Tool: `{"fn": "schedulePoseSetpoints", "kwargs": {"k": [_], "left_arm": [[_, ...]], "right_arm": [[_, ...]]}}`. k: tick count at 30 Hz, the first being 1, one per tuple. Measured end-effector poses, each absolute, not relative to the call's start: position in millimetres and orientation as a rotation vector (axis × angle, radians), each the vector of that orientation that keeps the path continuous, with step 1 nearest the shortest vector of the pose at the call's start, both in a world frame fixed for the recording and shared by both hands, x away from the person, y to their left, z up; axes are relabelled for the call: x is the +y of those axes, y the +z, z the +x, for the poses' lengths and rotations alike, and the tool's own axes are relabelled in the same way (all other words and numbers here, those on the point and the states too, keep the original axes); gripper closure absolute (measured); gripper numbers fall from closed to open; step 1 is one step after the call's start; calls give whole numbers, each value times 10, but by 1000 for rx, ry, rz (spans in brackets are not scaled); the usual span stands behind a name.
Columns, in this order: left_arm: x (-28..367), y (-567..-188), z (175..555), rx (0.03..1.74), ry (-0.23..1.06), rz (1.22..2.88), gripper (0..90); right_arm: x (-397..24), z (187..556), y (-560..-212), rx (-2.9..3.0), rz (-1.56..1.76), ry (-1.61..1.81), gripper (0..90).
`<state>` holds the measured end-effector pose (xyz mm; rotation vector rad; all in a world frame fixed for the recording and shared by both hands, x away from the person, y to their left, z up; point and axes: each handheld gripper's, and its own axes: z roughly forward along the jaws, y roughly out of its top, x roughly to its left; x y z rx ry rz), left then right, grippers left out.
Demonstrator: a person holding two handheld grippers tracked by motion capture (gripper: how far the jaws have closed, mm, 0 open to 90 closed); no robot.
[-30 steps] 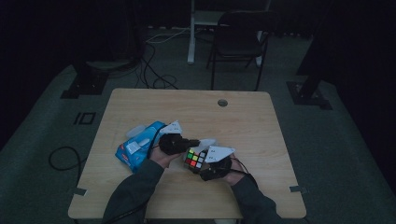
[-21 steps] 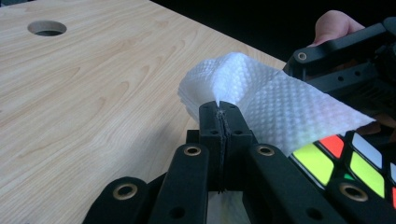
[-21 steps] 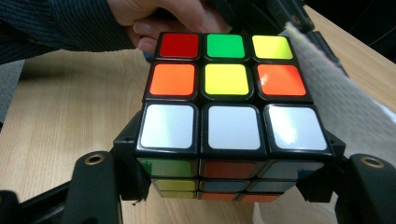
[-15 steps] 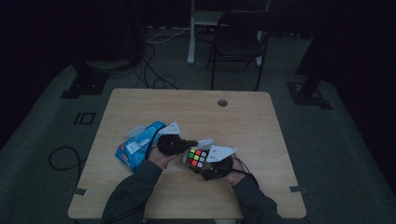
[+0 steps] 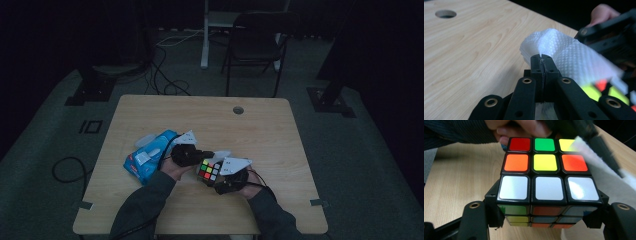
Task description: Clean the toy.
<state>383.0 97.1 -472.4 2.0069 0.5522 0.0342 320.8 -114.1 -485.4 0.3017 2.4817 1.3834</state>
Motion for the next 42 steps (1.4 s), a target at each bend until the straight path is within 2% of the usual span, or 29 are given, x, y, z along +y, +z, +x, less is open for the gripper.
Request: {"fn": "schedulePoseSetpoints", "kwargs": {"k": [20, 42], "left_arm": [[981, -4651, 3816, 544, 52, 1994, 897], [1181, -4725, 3826, 656, 115, 1980, 897]], "right_arm": [[-1157, 3220, -4857, 2479, 311, 1384, 345], [-1318, 3293, -4804, 2427, 419, 1380, 346]]}}
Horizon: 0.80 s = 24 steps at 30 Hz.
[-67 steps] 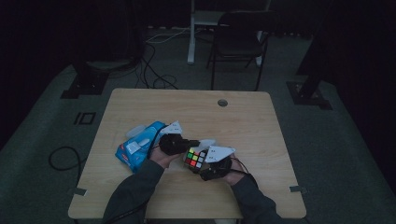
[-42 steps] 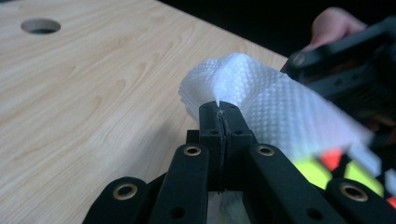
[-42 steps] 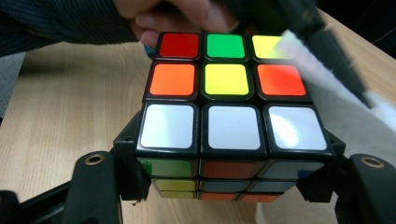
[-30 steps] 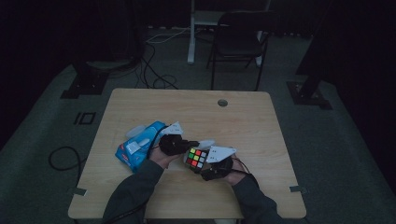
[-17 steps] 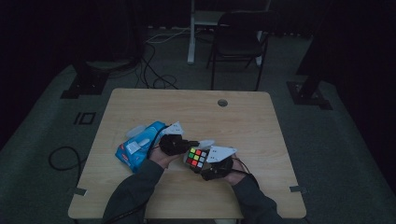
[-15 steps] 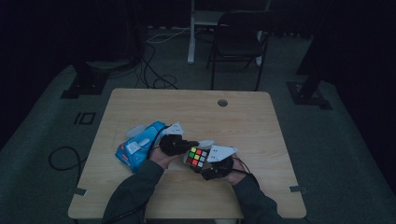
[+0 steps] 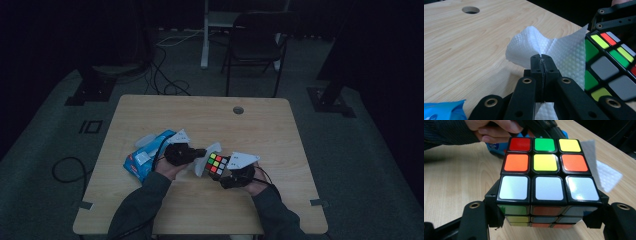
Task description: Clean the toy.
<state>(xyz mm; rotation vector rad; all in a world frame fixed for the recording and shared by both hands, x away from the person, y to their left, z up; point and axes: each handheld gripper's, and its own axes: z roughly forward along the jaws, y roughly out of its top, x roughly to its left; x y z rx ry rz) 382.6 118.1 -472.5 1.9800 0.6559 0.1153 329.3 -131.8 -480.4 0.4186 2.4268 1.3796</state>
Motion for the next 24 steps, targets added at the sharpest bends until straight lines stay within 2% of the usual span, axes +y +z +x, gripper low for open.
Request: {"fn": "schedulePoseSetpoints", "kwargs": {"k": [15, 24], "left_arm": [[1304, -4649, 3688, 667, 162, 1930, 897], [1265, -4472, 3538, 607, 189, 1902, 897]], "right_arm": [[-1353, 3342, -4779, 2394, 502, 1368, 345], [-1360, 3379, -4786, 2386, 538, 1362, 345]]}}
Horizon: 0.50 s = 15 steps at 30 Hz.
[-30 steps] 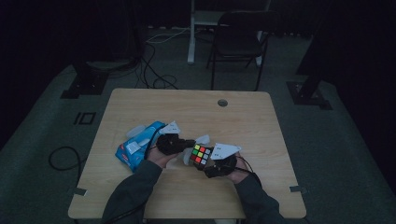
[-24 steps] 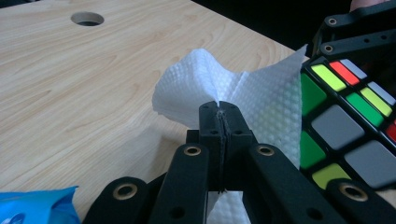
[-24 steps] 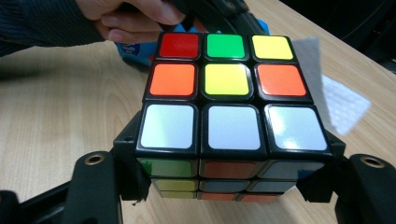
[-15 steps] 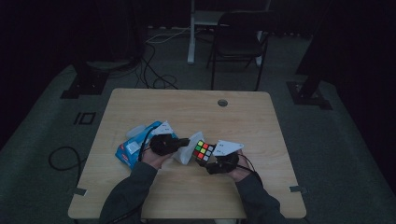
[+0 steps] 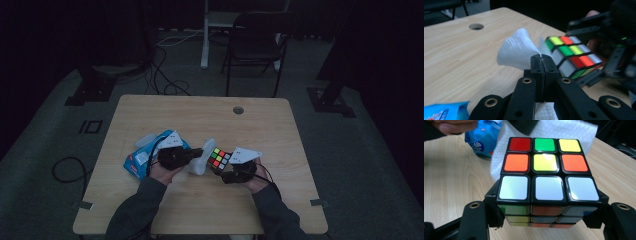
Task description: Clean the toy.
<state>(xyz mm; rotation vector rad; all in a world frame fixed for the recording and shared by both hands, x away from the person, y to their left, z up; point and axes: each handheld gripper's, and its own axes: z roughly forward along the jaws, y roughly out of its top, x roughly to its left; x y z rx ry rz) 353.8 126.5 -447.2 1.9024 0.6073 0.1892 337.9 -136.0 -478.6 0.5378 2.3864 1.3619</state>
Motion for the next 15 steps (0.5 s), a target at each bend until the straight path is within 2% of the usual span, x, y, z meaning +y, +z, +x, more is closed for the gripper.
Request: {"fn": "schedulePoseSetpoints", "kwargs": {"k": [15], "left_arm": [[1200, -4234, 3418, 541, 193, 1858, 896]], "right_arm": [[-1358, 3415, -4821, 2389, 566, 1354, 345]]}}
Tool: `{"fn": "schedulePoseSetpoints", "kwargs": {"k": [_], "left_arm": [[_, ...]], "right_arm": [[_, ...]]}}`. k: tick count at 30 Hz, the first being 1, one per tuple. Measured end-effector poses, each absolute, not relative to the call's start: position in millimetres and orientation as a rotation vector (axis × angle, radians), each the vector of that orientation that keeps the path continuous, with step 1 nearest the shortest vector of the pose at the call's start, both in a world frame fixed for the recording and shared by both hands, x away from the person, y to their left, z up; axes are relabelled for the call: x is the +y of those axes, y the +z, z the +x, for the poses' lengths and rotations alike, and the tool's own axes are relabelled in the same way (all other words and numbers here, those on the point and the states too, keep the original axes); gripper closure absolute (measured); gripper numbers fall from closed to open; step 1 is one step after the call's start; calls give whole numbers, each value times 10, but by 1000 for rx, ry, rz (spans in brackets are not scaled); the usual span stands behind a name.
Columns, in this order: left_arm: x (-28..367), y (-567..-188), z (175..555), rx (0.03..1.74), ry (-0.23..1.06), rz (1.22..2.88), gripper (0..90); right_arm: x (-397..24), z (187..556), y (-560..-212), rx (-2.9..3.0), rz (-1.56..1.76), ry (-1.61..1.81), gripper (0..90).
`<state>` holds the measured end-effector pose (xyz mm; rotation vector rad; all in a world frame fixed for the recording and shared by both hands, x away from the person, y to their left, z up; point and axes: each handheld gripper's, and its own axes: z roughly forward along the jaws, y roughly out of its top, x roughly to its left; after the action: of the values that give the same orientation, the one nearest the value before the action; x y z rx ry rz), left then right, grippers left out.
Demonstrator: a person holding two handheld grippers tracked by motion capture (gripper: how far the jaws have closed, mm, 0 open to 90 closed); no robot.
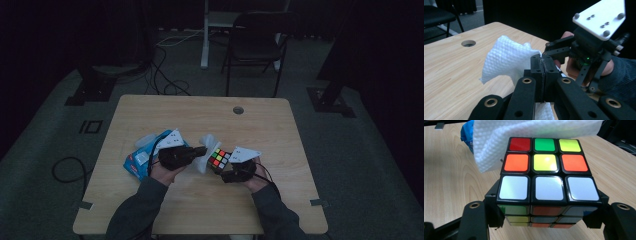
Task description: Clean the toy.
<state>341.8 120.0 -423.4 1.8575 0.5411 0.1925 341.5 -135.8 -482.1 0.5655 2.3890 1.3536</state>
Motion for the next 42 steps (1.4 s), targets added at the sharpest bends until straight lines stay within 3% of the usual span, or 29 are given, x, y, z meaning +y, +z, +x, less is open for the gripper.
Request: {"fn": "schedulePoseSetpoints", "kwargs": {"k": [17, 35, 42], "left_arm": [[923, -4172, 3347, 446, 142, 1885, 896], [817, -4374, 3461, 533, 239, 2015, 857], [733, -4395, 3478, 510, 196, 2036, 869]], "right_arm": [[-1368, 3440, -4828, 2388, 586, 1351, 346], [-1351, 3431, -4841, 2396, 580, 1335, 345], [-1347, 3448, -4860, 2407, 586, 1323, 345]]}}
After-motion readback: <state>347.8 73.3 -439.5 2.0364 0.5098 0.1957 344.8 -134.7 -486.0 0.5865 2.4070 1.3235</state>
